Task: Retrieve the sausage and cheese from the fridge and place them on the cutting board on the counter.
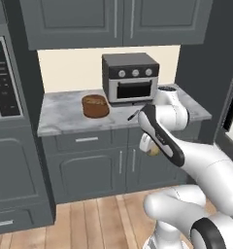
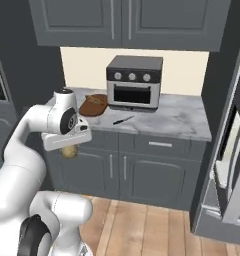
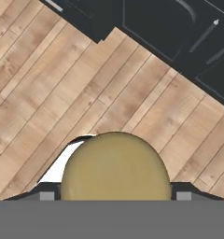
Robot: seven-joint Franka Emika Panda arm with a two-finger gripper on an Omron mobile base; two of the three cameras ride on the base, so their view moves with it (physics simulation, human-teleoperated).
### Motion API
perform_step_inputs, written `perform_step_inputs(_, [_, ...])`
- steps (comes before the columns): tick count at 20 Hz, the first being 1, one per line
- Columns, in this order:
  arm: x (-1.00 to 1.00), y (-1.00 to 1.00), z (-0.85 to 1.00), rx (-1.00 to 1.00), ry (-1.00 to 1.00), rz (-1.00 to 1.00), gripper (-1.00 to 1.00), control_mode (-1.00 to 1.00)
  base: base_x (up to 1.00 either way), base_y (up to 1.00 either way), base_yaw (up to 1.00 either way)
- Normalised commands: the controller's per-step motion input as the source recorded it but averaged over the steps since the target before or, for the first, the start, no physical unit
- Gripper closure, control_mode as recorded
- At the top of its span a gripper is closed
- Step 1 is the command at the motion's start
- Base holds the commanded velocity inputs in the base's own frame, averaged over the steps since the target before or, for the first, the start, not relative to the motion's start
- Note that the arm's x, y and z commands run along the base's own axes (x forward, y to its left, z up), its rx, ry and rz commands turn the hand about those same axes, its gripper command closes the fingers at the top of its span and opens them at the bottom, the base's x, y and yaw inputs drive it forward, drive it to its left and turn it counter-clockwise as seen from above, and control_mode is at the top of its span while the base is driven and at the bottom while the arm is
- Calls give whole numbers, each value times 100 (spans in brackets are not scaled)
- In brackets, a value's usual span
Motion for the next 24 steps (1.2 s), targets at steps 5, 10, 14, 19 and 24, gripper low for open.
perform_step_inputs(5, [0,0,0,0,0,0,100,100,73,66,-9])
perform_step_inputs(10, [0,0,0,0,0,0,100,100,79,59,-5])
perform_step_inputs(14, [0,0,0,0,0,0,100,100,90,48,0])
perform_step_inputs(19, [0,0,0,0,0,0,100,100,90,31,0])
perform_step_inputs(24, [0,0,0,0,0,0,100,100,80,1,1])
